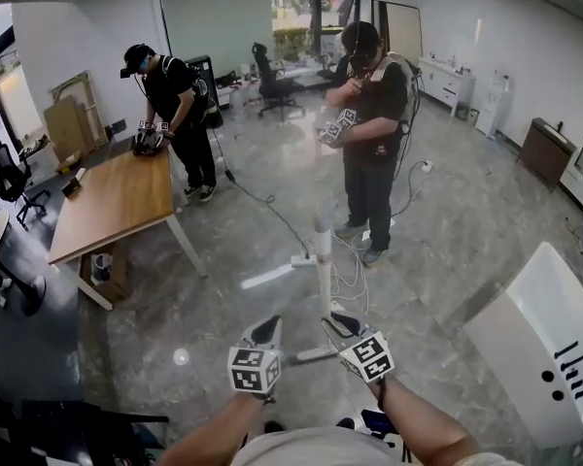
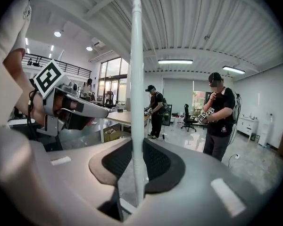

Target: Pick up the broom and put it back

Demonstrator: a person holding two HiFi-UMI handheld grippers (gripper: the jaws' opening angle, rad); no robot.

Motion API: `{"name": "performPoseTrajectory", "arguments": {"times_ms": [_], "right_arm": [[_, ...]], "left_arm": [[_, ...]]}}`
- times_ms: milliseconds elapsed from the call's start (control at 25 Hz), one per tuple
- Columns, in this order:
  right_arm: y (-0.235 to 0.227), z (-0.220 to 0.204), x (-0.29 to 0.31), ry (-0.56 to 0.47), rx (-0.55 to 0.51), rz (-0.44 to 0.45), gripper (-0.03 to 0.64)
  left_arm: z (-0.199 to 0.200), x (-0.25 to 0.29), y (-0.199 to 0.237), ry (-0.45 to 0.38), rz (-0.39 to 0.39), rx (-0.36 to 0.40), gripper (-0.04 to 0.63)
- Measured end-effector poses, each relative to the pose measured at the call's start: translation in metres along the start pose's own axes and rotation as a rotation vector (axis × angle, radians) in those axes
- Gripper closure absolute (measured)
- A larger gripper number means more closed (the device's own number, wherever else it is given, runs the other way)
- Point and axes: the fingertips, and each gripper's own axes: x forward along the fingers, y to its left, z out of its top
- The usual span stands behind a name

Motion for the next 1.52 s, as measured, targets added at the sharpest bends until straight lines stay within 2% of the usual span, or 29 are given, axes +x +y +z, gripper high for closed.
{"name": "performPoseTrajectory", "arguments": {"times_ms": [360, 600, 920, 1240, 1520], "right_arm": [[-0.004, -0.038, -0.016, 0.067, 0.018, -0.004, 0.541], [0.000, -0.081, -0.030, 0.143, 0.033, -0.007, 0.541], [-0.006, -0.155, -0.039, 0.250, 0.053, 0.002, 0.541], [-0.026, -0.235, -0.038, 0.377, 0.077, 0.021, 0.541], [-0.036, -0.328, -0.023, 0.529, 0.024, 0.078, 0.541]], "left_arm": [[-0.021, 0.005, -0.017, 0.022, -0.033, -0.002, 0.591], [-0.039, 0.002, -0.021, 0.051, -0.042, -0.016, 0.591], [-0.085, 0.012, -0.023, 0.114, -0.042, -0.041, 0.591], [-0.144, 0.031, -0.021, 0.192, -0.031, -0.097, 0.592], [-0.207, 0.061, -0.023, 0.254, -0.043, -0.145, 0.592]]}}
